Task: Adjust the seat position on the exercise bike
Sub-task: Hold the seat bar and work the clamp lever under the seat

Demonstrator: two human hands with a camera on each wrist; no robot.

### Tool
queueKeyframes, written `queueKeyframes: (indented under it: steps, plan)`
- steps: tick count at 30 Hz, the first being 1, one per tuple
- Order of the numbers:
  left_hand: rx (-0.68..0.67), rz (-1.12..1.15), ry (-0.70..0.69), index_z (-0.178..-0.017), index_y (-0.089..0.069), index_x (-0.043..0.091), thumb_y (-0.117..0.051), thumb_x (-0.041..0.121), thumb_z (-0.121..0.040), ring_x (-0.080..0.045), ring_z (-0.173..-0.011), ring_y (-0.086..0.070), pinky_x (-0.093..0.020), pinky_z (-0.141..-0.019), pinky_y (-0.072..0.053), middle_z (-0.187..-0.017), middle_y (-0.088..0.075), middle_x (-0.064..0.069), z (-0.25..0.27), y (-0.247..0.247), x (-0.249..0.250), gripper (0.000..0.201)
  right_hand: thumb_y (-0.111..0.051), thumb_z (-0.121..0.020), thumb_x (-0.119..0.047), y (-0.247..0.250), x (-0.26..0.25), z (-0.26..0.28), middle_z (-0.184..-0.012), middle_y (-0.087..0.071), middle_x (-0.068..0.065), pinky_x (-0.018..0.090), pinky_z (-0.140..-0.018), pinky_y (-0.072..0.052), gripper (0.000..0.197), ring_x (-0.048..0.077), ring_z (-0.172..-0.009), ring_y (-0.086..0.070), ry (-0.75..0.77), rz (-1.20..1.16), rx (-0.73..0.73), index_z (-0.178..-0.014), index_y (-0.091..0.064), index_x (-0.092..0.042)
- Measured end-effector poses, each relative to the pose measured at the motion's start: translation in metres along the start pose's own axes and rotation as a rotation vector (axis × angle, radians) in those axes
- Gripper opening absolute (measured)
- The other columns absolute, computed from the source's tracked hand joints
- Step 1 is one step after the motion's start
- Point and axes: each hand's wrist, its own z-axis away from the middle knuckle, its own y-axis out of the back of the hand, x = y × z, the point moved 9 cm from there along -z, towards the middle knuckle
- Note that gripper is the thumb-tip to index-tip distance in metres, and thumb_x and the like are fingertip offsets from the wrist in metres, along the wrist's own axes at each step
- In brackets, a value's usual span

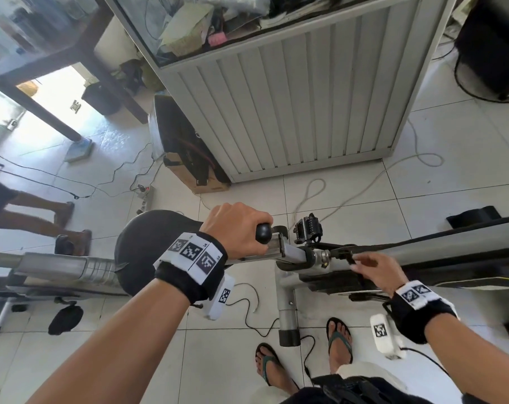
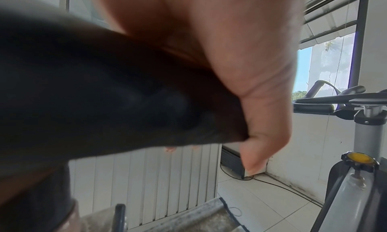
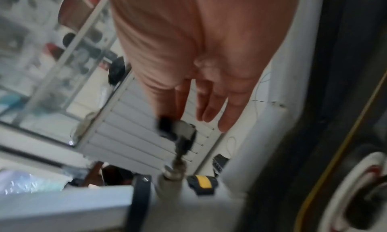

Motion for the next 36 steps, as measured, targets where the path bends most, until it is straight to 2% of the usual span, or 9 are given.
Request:
queueKeyframes:
  steps: [6, 10, 13, 15, 19, 24, 28, 33, 36]
  plan:
    - [-0.005, 0.015, 0.007, -0.104, -0.062, 0.035, -0.064, 0.046, -0.073, -0.017, -0.075, -0.051, -0.03, -0.069, -0.037, -0.089, -0.069, 0.007, -0.002, 0.0, -0.002, 0.033, -0.065, -0.084, -0.035, 0.011, 0.031, 0.004, -0.102, -0.073, 0.014, 0.021, -0.074, -0.042, 0.031, 0.03, -0.097, -0.067, -0.223, 0.248, 0.167, -0.102, -0.072, -0.01]
    - [-0.005, 0.009, 0.011, -0.104, -0.062, 0.035, -0.063, 0.046, -0.073, -0.016, -0.075, -0.049, -0.029, -0.07, -0.036, -0.089, -0.069, 0.007, -0.002, 0.001, -0.001, 0.034, -0.05, -0.092, -0.034, 0.014, 0.004, -0.014, -0.108, -0.069, 0.02, 0.034, -0.088, -0.05, 0.038, 0.035, -0.098, -0.065, -0.326, 0.129, 0.177, -0.106, -0.068, -0.003]
    - [-0.011, 0.003, 0.014, -0.105, -0.062, 0.034, -0.064, 0.046, -0.073, -0.016, -0.076, -0.05, -0.029, -0.07, -0.035, -0.09, -0.069, 0.006, -0.002, 0.002, -0.001, 0.035, -0.067, -0.075, -0.034, 0.008, 0.0, -0.039, -0.118, -0.065, 0.017, 0.03, -0.09, -0.048, 0.058, 0.032, -0.097, -0.066, -0.328, -0.215, 0.207, -0.124, -0.055, -0.005]
    - [-0.018, 0.0, 0.014, -0.105, -0.062, 0.034, -0.064, 0.045, -0.072, -0.019, -0.079, -0.055, -0.029, -0.071, -0.036, -0.09, -0.07, 0.005, -0.003, 0.002, -0.001, 0.035, -0.071, -0.069, -0.032, 0.0, 0.014, -0.047, -0.124, -0.061, 0.015, 0.042, -0.096, -0.05, 0.072, 0.034, -0.105, -0.064, -0.337, -0.276, 0.236, -0.132, -0.046, -0.01]
    - [-0.028, -0.001, 0.01, -0.108, -0.062, 0.035, -0.063, 0.045, -0.073, -0.022, -0.086, -0.06, -0.029, -0.071, -0.037, -0.092, -0.069, 0.005, -0.004, 0.001, -0.001, 0.037, -0.06, -0.087, -0.013, -0.009, 0.013, -0.036, -0.071, -0.063, 0.005, 0.022, -0.08, -0.056, 0.028, 0.025, -0.073, -0.061, -0.24, -0.346, 0.23, -0.101, -0.062, 0.01]
    - [-0.021, 0.006, 0.008, -0.105, -0.062, 0.035, -0.063, 0.046, -0.072, -0.016, -0.076, -0.052, -0.029, -0.07, -0.036, -0.089, -0.07, 0.006, -0.005, 0.003, -0.001, 0.034, -0.055, -0.088, -0.002, -0.005, -0.018, -0.041, -0.102, -0.066, 0.016, 0.035, -0.092, -0.048, 0.033, 0.032, -0.102, -0.061, -0.142, -0.448, 0.161, -0.12, -0.056, 0.006]
    - [-0.032, -0.007, -0.001, -0.106, -0.062, 0.034, -0.063, 0.045, -0.074, -0.015, -0.074, -0.049, -0.028, -0.069, -0.035, -0.089, -0.069, 0.006, -0.004, 0.004, 0.001, 0.034, -0.046, -0.095, -0.03, -0.001, -0.043, -0.03, -0.098, -0.073, 0.008, 0.045, -0.105, -0.042, 0.03, 0.028, -0.107, -0.064, -0.009, -0.525, 0.119, -0.086, -0.071, -0.016]
    - [-0.028, -0.015, -0.019, -0.108, -0.062, 0.032, -0.062, 0.046, -0.075, -0.02, -0.085, -0.06, -0.029, -0.07, -0.037, -0.092, -0.069, 0.004, -0.004, 0.002, 0.002, 0.036, -0.062, -0.086, -0.034, 0.004, -0.033, 0.002, -0.109, -0.069, 0.0, 0.032, -0.098, -0.043, 0.025, 0.017, -0.104, -0.061, 0.154, -0.111, 0.01, -0.102, -0.071, -0.017]
    - [-0.022, -0.009, -0.02, -0.106, -0.063, 0.033, -0.063, 0.046, -0.074, -0.02, -0.082, -0.058, -0.028, -0.07, -0.036, -0.09, -0.069, 0.004, -0.004, 0.002, 0.002, 0.034, -0.071, -0.079, -0.034, 0.006, 0.007, 0.007, -0.1, -0.066, 0.002, 0.03, -0.089, -0.047, 0.036, 0.017, -0.095, -0.061, 0.015, 0.155, 0.031, -0.107, -0.063, -0.013]
